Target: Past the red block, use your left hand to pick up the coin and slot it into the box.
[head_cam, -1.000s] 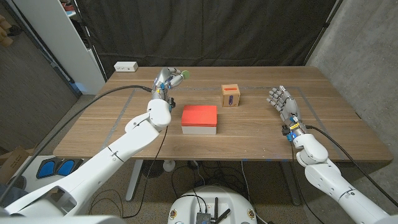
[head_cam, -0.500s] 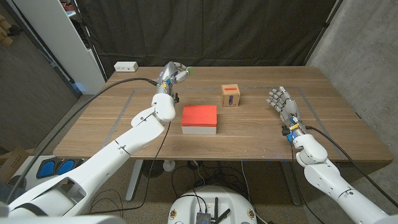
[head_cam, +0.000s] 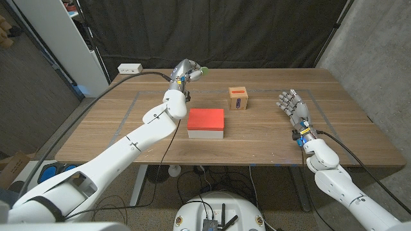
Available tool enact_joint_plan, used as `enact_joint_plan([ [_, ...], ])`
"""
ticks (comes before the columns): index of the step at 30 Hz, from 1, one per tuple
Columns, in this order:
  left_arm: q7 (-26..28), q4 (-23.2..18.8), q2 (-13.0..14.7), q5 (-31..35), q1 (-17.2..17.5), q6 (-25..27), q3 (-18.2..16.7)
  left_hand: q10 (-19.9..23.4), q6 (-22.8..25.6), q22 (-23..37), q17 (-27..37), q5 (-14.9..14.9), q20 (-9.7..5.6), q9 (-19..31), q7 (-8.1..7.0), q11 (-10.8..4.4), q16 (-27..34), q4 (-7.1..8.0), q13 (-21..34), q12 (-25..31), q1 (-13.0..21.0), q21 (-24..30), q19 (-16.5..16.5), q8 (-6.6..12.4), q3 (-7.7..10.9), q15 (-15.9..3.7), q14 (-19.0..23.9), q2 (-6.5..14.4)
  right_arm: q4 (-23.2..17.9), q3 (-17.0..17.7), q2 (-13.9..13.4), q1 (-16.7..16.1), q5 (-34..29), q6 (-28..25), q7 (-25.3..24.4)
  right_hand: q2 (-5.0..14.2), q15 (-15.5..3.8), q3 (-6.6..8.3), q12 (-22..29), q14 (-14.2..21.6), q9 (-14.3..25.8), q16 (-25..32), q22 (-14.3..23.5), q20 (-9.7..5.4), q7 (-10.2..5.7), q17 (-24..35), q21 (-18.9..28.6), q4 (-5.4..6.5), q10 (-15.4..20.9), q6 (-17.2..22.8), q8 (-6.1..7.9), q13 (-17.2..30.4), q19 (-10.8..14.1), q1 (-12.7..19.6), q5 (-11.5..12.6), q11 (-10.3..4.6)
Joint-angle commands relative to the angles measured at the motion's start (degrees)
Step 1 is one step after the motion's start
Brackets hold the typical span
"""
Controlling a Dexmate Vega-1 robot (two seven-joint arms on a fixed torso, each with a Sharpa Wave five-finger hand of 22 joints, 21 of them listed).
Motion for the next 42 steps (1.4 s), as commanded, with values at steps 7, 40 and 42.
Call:
enact_joint_plan([
  [7, -8.7, 3.5, -3.2, 4.3, -7.9, 5.6, 6.3, 0.4, 5.9, 0.2, 0.6, 0.5, -4.07, 3.3, 2.85, -0.25, -0.4, 0.02, 0.2, 0.1, 0.4, -0.1, -0.2, 0.16, -0.19, -0.12, 0.4, -0.1, -0.4, 0.8, -0.8, -1.2, 0.3, 0.2, 0.2, -0.2, -0.21, -0.13, 0.2, 0.2, 0.0, -0.1, 0.0, 0.37, -0.05, 0.2, 0.2, -0.03, 0.2, 0.4, -0.03, 0.3, 0.2, 0.7, 0.1, -0.06],
  [40, -21.1, 14.6, -13.6, 20.0, -24.8, 21.4, 26.0, 0.6, 6.5, 0.0, 0.4, 0.7, -4.14, 3.5, 2.37, -0.8, -1.1, 0.14, 0.3, -0.1, 0.1, -0.3, 0.2, -0.67, -0.03, -0.13, 0.6, -0.4, 1.2, 1.9, -0.7, -1.0, 1.9, 1.2, 1.9, -0.15, -0.23, -0.19, 0.1, 0.3, 0.0, -0.2, 0.0, 0.42, -0.03, 0.2, 0.2, -0.03, 0.4, 0.5, -0.05, 0.4, 0.2, 0.8, 0.1, -0.14],
  [42, -21.6, 15.4, -14.3, 20.6, -25.4, 22.2, 26.8, 0.6, 6.6, 0.1, 0.4, 0.7, -4.14, 3.4, 2.37, -0.95, -1.1, 0.13, 0.4, 0.1, 0.1, -0.3, 0.2, -0.69, 0.0, -0.13, 0.7, -0.4, 1.5, 1.9, -0.7, -1.0, 1.8, 1.3, 2.1, -0.14, -0.19, -0.2, 0.1, 0.3, 0.0, -0.2, 0.0, 0.42, -0.07, 0.2, 0.2, -0.03, 0.4, 0.5, -0.05, 0.4, 0.2, 0.8, 0.1, -0.15],
])
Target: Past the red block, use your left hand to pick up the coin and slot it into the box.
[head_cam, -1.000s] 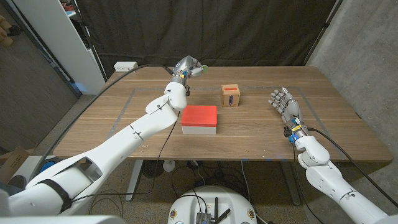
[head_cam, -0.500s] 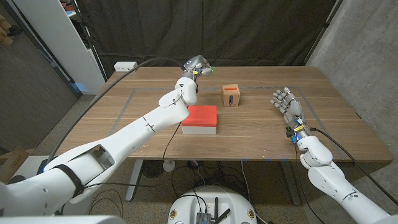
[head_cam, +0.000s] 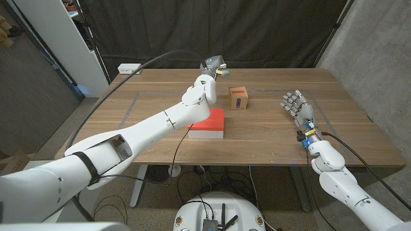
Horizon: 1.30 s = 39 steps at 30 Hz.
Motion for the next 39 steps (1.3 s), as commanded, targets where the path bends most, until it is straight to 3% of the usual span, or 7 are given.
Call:
enact_joint_plan([
  [1, -4.9, 4.6, -3.8, 4.9, -5.4, 5.1, 6.7, 0.3, 6.6, 0.1, 0.1, 0.5, -4.14, 3.4, 2.36, -0.6, 0.0, 0.09, 0.3, 0.0, -0.1, -0.2, 0.2, 0.13, 0.06, -0.11, 0.8, -0.3, 0.5, 0.3, 0.0, -0.1, 0.2, 0.3, 0.4, -0.14, -0.22, -0.2, 0.1, 0.3, 0.0, -0.2, 0.0, 0.42, -0.07, 0.2, 0.2, -0.03, 0.4, 0.5, -0.06, 0.1, 0.2, 0.8, 0.1, -0.12],
  [5, -4.5, 5.6, -4.7, 4.7, -5.2, 4.4, 6.8, 0.3, 6.7, 0.1, -0.3, 0.5, -4.13, 3.4, 2.19, -0.75, -0.3, 0.09, 0.1, -0.1, -0.1, -0.2, 0.3, 0.07, 0.21, -0.1, 0.5, -0.4, 0.6, 0.4, 0.2, 0.0, 0.4, 0.5, 0.5, -0.13, -0.23, -0.21, 0.1, 0.3, 0.0, -0.2, 0.0, 0.41, -0.06, 0.2, 0.2, -0.03, 0.4, 0.5, -0.05, 0.2, 0.2, 0.8, 0.1, -0.15],
  [14, -5.0, 8.4, -8.3, 6.0, -5.9, 9.8, 9.4, 0.5, 6.9, 0.0, -0.3, 0.6, -4.15, 3.4, 2.27, -0.8, -0.1, 0.07, -0.3, -0.2, -0.2, -0.3, 0.4, -0.05, 0.35, -0.11, 0.9, -0.4, 0.6, 0.4, 0.1, -0.1, 0.3, 0.4, 0.4, -0.11, -0.31, -0.24, 0.1, 0.4, 0.0, -0.2, 0.1, 0.44, -0.09, 0.2, 0.2, -0.03, 0.4, 0.6, -0.05, 0.2, 0.2, 0.9, 0.1, -0.18],
  [20, -5.6, 10.1, -9.8, 5.3, -7.2, 10.7, 10.9, 0.3, 6.9, 0.0, -0.5, 0.6, -4.15, 3.6, 2.12, -0.95, -0.1, 0.1, 0.1, 0.0, -0.3, -0.3, 0.5, -0.07, 0.46, -0.11, 0.8, -0.5, 0.6, 0.4, 0.2, -0.2, 0.5, 0.3, 0.4, -0.1, -0.27, -0.25, 0.1, 0.3, 0.0, -0.2, 0.1, 0.46, -0.11, 0.2, 0.2, -0.03, 0.4, 0.6, -0.05, 0.2, 0.2, 0.9, 0.1, -0.11],
  [39, -6.1, 14.3, -11.0, 2.0, -9.3, 8.4, 13.0, 0.3, 6.9, 0.0, -0.6, 0.7, -4.11, 3.9, 1.95, -1.18, 0.2, 0.12, 0.2, 0.0, -0.6, -0.3, 0.6, -0.36, 0.8, -0.13, 0.7, -0.5, -0.1, 0.7, -0.2, -1.0, -0.4, 0.4, -0.7, -0.1, -0.18, -0.31, 0.1, 0.5, 0.0, -0.2, 0.1, 0.52, -0.08, 0.2, 0.1, -0.03, 0.5, 0.6, -0.08, 0.2, 0.2, 0.9, 0.1, -0.12],
])
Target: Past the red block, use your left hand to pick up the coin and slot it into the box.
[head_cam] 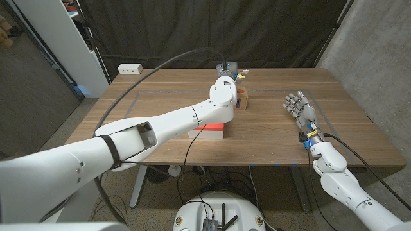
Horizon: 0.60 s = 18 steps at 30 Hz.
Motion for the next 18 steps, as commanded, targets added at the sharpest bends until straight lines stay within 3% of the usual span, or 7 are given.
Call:
enact_joint_plan([
  [1, -0.5, 2.4, -0.9, -1.6, -1.3, -0.8, 1.6, 0.1, 6.5, 0.1, 0.3, 0.5, -4.1, 3.9, 1.76, -0.15, 0.2, -0.06, 0.1, 0.0, -0.2, 0.0, 0.5, 0.01, 0.63, 0.05, 0.5, 0.1, -0.4, 0.1, -0.1, -0.3, -0.4, -0.1, -0.5, 0.21, -0.21, -0.19, 0.1, 0.4, 0.0, 0.0, 0.1, 0.29, -0.12, 0.2, 0.1, 0.1, 0.5, 0.6, -0.08, 0.3, 0.0, 0.6, 0.1, -0.14],
  [18, 0.7, 4.8, -1.7, -3.0, -1.2, -1.3, 1.8, 0.1, 6.5, 0.0, 0.2, 0.5, -4.12, 4.1, 1.59, -0.16, 0.2, -0.1, -0.1, -0.2, -0.4, 0.0, 0.6, -0.11, 0.74, 0.06, 0.4, 0.1, -0.6, 0.0, -0.1, -0.5, -0.6, -0.4, -0.9, 0.23, -0.11, -0.24, 0.0, 0.5, 0.0, 0.0, 0.1, 0.38, -0.14, 0.2, 0.1, 0.11, 0.4, 0.5, -0.11, 0.3, 0.0, 0.7, 0.1, -0.15],
])
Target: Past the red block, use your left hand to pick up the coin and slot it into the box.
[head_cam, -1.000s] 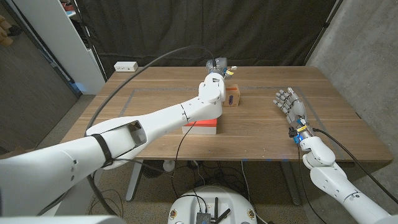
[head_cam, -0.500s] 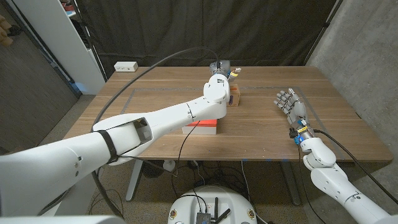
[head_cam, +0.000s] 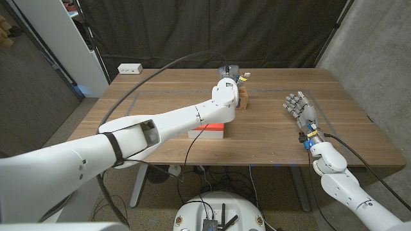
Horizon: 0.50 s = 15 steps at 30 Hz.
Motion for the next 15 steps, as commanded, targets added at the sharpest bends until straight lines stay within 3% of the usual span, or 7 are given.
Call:
enact_joint_plan([
  [1, 0.8, 1.6, -0.5, -1.2, -0.1, -0.3, 0.2, 0.2, 6.0, 0.0, 0.4, 0.5, -4.11, 4.0, 1.83, -0.09, 0.4, 0.17, -0.2, -0.3, 0.1, 0.0, 0.6, 0.36, 0.51, 0.05, 0.5, 0.6, -0.4, 0.0, -0.1, -0.3, -0.2, -0.4, -0.4, -0.07, -0.21, -0.25, 0.0, 0.5, 0.0, 0.0, 0.1, 0.38, -0.15, 0.2, 0.1, 0.11, 0.5, 0.6, -0.11, 0.3, 0.0, 0.4, 0.1, -0.14],
  [15, 0.9, 4.8, -2.1, -2.4, -0.9, -1.8, 1.1, 0.2, 6.0, 0.0, -0.1, 0.5, -4.12, 4.1, 1.68, -0.17, 0.2, 0.11, -0.4, -0.4, 0.0, 0.0, 0.7, 0.18, 0.59, 0.06, 0.3, 0.6, -0.4, 0.4, 0.2, -0.8, -0.1, 0.3, -0.7, -0.05, -0.09, -0.29, 0.0, 0.5, 0.0, 0.0, 0.1, 0.44, -0.15, 0.3, 0.1, 0.14, 0.5, 0.5, -0.12, 0.3, 0.0, 0.4, 0.1, -0.09],
])
